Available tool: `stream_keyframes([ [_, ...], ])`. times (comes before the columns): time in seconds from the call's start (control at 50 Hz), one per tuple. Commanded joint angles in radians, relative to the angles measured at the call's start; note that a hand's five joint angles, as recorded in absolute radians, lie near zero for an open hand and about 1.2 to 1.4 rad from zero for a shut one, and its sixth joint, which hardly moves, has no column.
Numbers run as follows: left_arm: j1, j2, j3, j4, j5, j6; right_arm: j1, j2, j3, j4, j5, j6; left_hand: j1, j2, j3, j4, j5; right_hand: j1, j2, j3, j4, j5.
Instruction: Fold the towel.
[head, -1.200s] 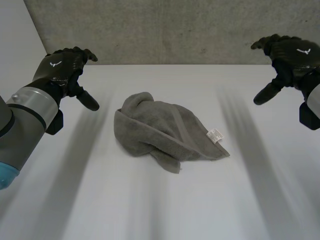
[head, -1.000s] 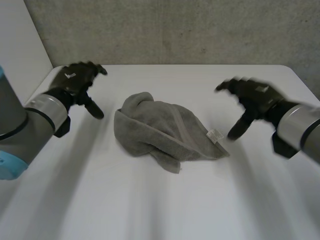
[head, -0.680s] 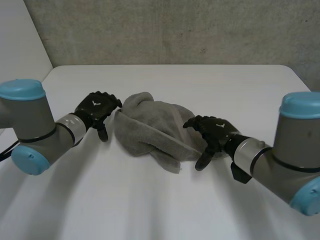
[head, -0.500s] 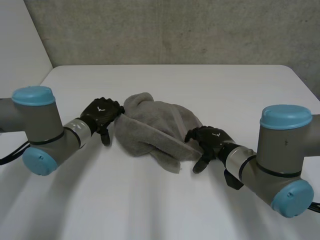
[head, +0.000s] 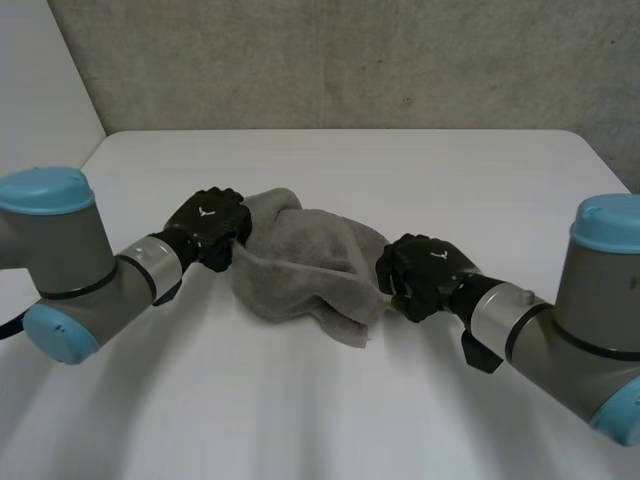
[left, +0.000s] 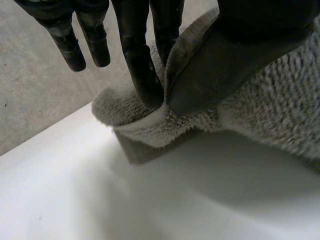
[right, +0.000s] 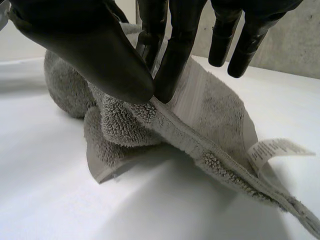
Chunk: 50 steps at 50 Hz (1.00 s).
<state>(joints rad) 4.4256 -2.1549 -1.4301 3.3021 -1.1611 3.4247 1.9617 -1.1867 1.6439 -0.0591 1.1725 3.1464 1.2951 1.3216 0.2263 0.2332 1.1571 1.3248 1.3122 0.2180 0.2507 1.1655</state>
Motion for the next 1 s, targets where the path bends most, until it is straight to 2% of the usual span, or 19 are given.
stream_keyframes([
  [0.02, 0.015, 0.102, -0.036, -0.007, 0.023, -0.079, -0.044, -0.031, -0.004, 0.031, -0.056, -0.008, 0.101, 0.075, -0.052, -0.059, 0.065, 0.071, 0.084, -0.043, -0.076, 0.056],
  [0.16, 0.021, 0.165, -0.004, 0.004, 0.012, -0.082, -0.056, -0.077, -0.084, 0.082, -0.086, -0.077, 0.101, 0.075, -0.052, -0.059, 0.065, 0.071, 0.084, -0.043, -0.076, 0.056],
  [0.2, 0.028, 0.149, 0.127, 0.005, -0.021, -0.087, -0.061, -0.048, -0.258, 0.082, -0.076, -0.082, 0.101, 0.075, -0.052, -0.059, 0.065, 0.071, 0.084, -0.043, -0.076, 0.056],
  [0.22, 0.028, 0.148, 0.128, 0.005, -0.022, -0.087, -0.061, -0.048, -0.259, 0.082, -0.076, -0.082, 0.101, 0.075, -0.052, -0.059, 0.065, 0.071, 0.084, -0.043, -0.076, 0.056],
  [0.24, 0.026, 0.144, 0.201, 0.007, -0.058, -0.087, -0.061, -0.024, -0.377, 0.088, -0.062, -0.082, 0.101, 0.075, -0.052, -0.059, 0.065, 0.071, 0.084, -0.043, -0.076, 0.056],
  [0.26, 0.011, 0.141, 0.267, 0.014, -0.102, -0.087, -0.061, -0.024, -0.378, 0.088, -0.062, -0.082, 0.101, 0.075, -0.052, -0.059, 0.065, 0.071, 0.084, -0.043, -0.076, 0.056],
  [0.28, 0.011, 0.141, 0.267, 0.014, -0.103, -0.087, -0.058, -0.011, -0.497, 0.088, -0.054, -0.08, 0.101, 0.075, -0.052, -0.059, 0.065, 0.071, 0.084, -0.043, -0.076, 0.056],
  [0.3, -0.001, 0.144, 0.316, 0.03, -0.142, -0.088, -0.055, -0.024, -0.604, 0.084, -0.041, -0.071, 0.101, 0.075, -0.052, -0.059, 0.065, 0.071, 0.084, -0.043, -0.076, 0.056],
  [0.38, -0.037, 0.23, 0.358, 0.096, -0.183, -0.096, -0.058, -0.11, -0.724, 0.048, 0.01, -0.017, 0.101, 0.075, -0.052, -0.059, 0.065, 0.071, 0.084, -0.043, -0.076, 0.056],
  [0.42, -0.042, 0.395, 0.292, 0.19, -0.183, -0.134, -0.075, -0.215, -0.684, -0.068, 0.024, 0.071, 0.101, 0.075, -0.052, -0.059, 0.065, 0.071, 0.084, -0.043, -0.076, 0.056],
  [0.46, -0.04, 0.461, 0.225, 0.233, -0.172, -0.166, -0.092, -0.255, -0.62, -0.106, 0.012, 0.093, 0.101, 0.075, -0.052, -0.059, 0.065, 0.071, 0.084, -0.043, -0.076, 0.056],
  [0.6, -0.011, 0.507, -0.056, 0.303, -0.115, -0.19, -0.167, -0.341, -0.309, -0.107, -0.146, 0.055, 0.101, 0.075, -0.052, -0.059, 0.065, 0.071, 0.084, -0.043, -0.076, 0.056],
  [0.66, 0.017, 0.533, -0.227, 0.289, -0.068, -0.163, -0.17, -0.379, -0.151, -0.104, -0.197, -0.049, 0.101, 0.075, -0.052, -0.059, 0.065, 0.071, 0.084, -0.043, -0.076, 0.056],
  [0.74, 0.037, 0.57, -0.441, 0.28, 0.003, -0.041, -0.187, -0.421, 0.058, -0.105, -0.212, -0.248, 0.101, 0.075, -0.052, -0.059, 0.065, 0.071, 0.084, -0.043, -0.076, 0.056],
  [0.84, 0.038, 0.544, -0.582, 0.24, 0.017, 0.089, -0.228, -0.415, 0.18, -0.067, -0.208, -0.393, 0.101, 0.075, -0.052, -0.059, 0.065, 0.071, 0.084, -0.043, -0.076, 0.056],
  [0.94, 0.026, 0.436, -0.609, 0.177, 0.009, 0.157, -0.228, -0.339, 0.2, -0.01, -0.208, -0.416, 0.101, 0.075, -0.052, -0.059, 0.065, 0.071, 0.084, -0.043, -0.076, 0.056],
  [0.96, 0.026, 0.417, -0.609, 0.156, 0.009, 0.165, -0.224, -0.296, 0.188, 0.004, -0.206, -0.417, 0.101, 0.075, -0.052, -0.059, 0.065, -0.111, -0.098, -0.043, -0.076, -0.126],
  [0.98, 0.026, 0.417, -0.609, 0.156, 0.009, 0.165, -0.224, -0.295, 0.188, 0.004, -0.206, -0.417, 0.101, 0.075, -0.052, -0.059, 0.065, -0.112, -0.1, -0.043, -0.076, -0.128],
  [1.0, 0.024, 0.406, -0.609, 0.134, 0.009, 0.166, -0.222, -0.263, 0.171, 0.011, -0.205, -0.421, 0.101, 0.075, -0.052, -0.059, 0.065, -0.557, -0.545, -0.043, -0.076, -0.572],
])
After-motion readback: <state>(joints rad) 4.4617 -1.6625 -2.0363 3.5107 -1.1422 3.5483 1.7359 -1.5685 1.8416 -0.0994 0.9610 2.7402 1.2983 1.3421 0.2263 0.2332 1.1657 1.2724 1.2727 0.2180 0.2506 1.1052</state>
